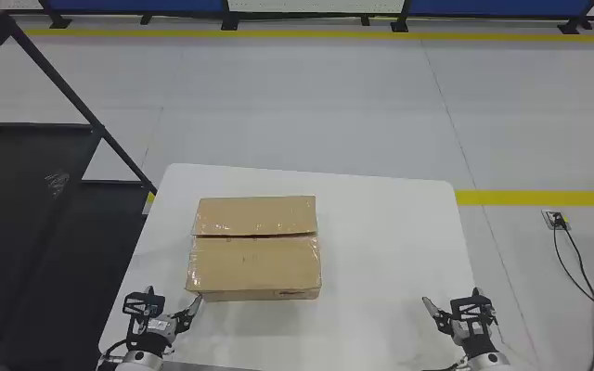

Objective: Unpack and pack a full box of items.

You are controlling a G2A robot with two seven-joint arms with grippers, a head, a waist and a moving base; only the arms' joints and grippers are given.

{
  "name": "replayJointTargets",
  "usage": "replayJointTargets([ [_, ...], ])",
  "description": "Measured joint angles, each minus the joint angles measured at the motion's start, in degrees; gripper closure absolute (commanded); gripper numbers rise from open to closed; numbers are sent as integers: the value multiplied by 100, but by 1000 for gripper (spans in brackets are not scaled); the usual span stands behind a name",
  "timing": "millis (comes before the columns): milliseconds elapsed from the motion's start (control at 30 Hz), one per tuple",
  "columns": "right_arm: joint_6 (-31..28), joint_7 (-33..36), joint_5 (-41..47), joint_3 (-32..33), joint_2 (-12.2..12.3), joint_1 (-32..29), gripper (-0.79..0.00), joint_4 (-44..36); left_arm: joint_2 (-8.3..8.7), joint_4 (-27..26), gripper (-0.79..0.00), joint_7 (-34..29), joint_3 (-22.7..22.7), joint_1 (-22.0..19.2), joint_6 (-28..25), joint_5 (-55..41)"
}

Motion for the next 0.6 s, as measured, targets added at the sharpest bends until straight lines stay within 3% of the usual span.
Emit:
replayJointTargets([
  [367,-147,-18,-67,-59,-3,-21,-785,-133,-2,5,-785,68,-15,-2,-155,-132],
  [600,-268,197,-118,-265,-30,105,-785,-520,-4,5,-785,249,-383,12,-493,-787],
])
